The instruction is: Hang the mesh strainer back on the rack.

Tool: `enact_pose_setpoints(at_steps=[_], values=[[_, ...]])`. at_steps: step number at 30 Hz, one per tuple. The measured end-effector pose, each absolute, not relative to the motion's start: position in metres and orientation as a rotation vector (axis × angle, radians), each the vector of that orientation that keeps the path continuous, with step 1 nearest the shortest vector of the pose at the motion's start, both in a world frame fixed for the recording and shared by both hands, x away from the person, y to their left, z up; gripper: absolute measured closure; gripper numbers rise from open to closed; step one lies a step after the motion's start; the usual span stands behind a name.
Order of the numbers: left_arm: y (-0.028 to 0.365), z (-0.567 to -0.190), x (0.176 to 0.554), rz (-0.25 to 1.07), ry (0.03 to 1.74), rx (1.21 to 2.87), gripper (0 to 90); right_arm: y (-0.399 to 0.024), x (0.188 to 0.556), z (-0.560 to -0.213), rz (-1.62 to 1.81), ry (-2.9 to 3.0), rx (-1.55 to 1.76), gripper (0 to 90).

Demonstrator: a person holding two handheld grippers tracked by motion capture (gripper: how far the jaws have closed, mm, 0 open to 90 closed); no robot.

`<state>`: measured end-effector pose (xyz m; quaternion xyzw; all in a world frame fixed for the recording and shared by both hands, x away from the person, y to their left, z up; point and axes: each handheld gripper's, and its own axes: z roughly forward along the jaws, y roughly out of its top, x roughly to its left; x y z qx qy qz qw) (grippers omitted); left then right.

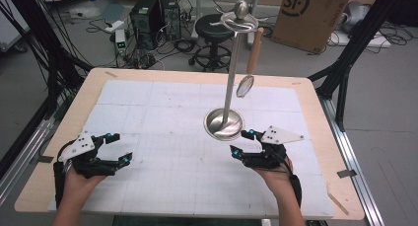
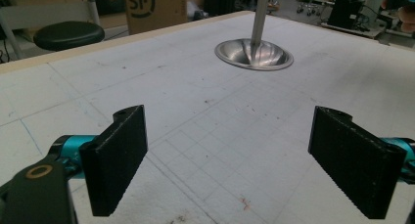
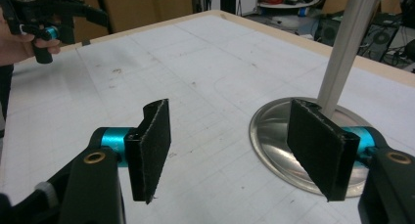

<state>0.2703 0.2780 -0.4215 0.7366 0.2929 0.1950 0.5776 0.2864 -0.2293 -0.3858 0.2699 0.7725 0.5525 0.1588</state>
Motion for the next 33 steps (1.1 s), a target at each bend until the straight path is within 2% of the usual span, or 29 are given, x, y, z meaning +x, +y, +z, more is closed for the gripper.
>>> enact_pose_setpoints(at_steps=[25, 33], values=[[0.274, -0.421, 0.272, 0.45, 0.671, 1.724, 15.2, -0.231, 0.285, -0.405, 1.592, 2.265, 0.837, 21.2], [0.274, -0.42, 0.271, 0.451, 0.67, 1.72, 15.2, -0.228, 0.286, -0.408, 1.575, 2.286, 0.832, 21.1]])
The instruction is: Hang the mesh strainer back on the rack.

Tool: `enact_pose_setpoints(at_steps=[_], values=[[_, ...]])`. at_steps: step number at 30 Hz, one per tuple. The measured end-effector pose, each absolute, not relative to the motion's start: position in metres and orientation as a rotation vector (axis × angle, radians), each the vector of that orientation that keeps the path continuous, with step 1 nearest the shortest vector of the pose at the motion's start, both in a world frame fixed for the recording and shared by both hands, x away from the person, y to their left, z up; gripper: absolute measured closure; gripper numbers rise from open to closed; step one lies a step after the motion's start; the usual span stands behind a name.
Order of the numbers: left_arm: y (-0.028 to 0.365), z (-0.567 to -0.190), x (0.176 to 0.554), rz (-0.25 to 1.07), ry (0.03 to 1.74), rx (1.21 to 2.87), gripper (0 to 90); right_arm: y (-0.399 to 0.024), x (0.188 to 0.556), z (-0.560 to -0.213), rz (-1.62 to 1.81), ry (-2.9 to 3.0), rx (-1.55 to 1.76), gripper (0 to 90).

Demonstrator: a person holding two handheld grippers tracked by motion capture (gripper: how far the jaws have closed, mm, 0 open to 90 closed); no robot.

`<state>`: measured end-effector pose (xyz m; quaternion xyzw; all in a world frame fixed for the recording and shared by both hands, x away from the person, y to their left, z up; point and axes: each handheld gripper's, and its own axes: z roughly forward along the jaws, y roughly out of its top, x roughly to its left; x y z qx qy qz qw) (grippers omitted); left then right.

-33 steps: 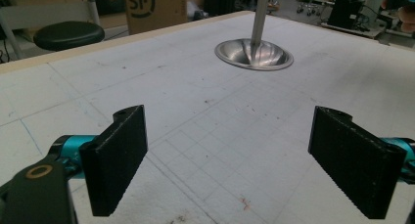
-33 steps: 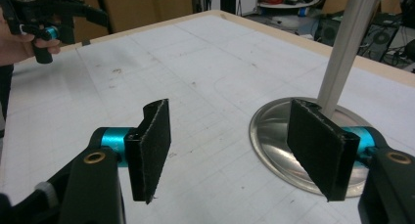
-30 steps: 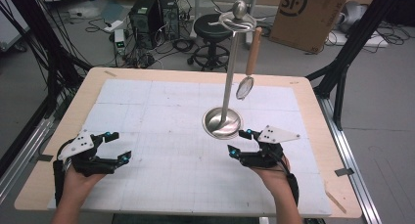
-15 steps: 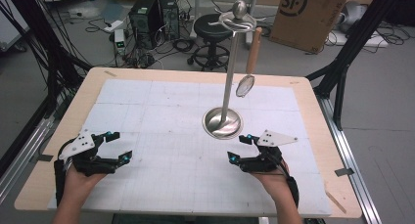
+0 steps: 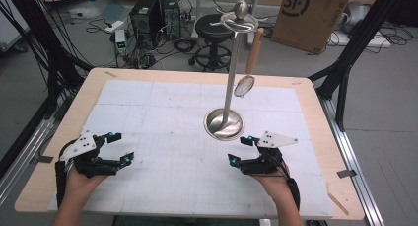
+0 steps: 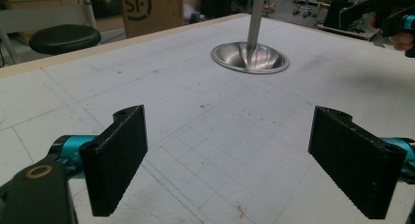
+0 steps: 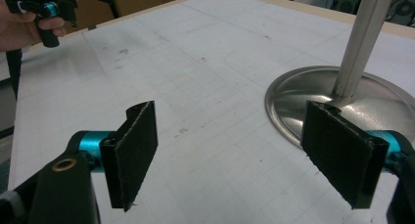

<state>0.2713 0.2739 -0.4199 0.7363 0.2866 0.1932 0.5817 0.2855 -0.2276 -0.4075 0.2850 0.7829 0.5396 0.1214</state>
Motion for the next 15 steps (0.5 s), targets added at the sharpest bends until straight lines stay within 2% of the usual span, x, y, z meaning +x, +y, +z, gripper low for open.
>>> enact_pose_setpoints(at_steps=[15], values=[[0.2732, -0.4203, 0.2718, 0.452, 0.671, 1.725, 15.2, -0.2274, 0.2858, -0.4078, 1.574, 2.291, 0.831, 21.1]])
